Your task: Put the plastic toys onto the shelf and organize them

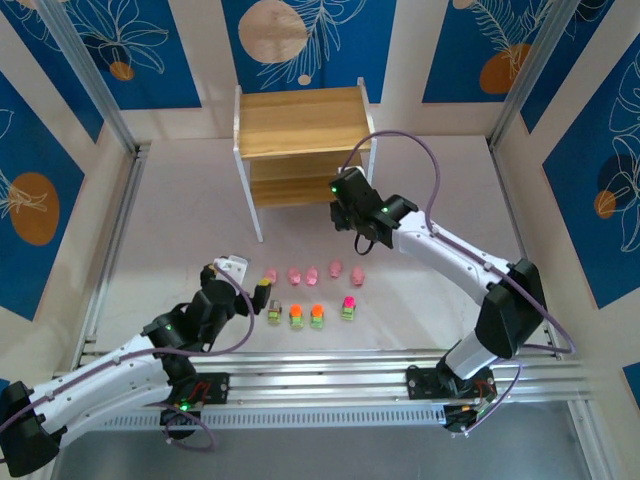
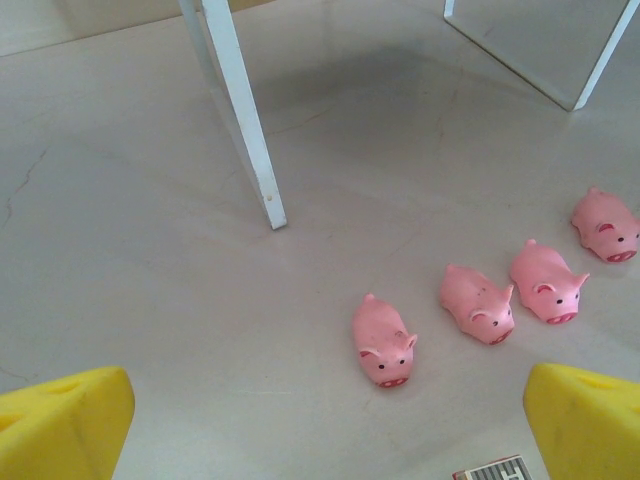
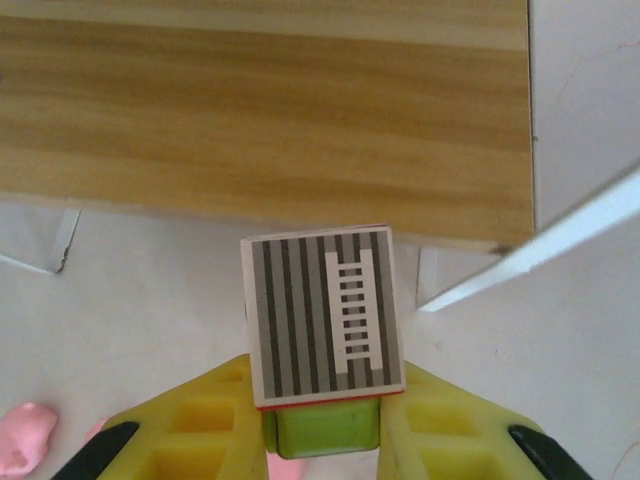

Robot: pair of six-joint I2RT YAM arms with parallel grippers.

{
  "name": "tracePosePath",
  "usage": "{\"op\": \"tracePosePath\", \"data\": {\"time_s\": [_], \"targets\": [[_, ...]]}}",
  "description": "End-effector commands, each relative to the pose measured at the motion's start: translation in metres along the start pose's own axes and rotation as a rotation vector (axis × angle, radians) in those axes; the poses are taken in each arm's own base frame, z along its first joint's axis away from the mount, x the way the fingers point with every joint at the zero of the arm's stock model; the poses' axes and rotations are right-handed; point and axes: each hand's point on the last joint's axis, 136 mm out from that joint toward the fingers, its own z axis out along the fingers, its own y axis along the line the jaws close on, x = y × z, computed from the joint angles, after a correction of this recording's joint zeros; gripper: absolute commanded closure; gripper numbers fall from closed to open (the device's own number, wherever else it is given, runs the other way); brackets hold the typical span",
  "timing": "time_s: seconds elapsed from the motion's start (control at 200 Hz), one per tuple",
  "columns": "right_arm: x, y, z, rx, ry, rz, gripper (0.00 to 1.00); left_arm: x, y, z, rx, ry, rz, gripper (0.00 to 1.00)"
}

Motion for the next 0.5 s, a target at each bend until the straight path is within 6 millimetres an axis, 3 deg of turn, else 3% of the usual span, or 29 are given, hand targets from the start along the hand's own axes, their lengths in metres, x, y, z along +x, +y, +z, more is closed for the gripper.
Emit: {"op": "tracePosePath", "data": {"time_s": [0.0,0.495], "targets": [[-0.016,0.005,0.002,-0.026,-0.018,-0.016,0.84,0.001,-0.001,0.001,0.009,-0.004,0.006,0.00],[-0.038,-0.014,0.028,0.039,-0.060,0.024,0.84,0.001,-0.002,0.002,0.008,-0.001,0.006,0.00]]}}
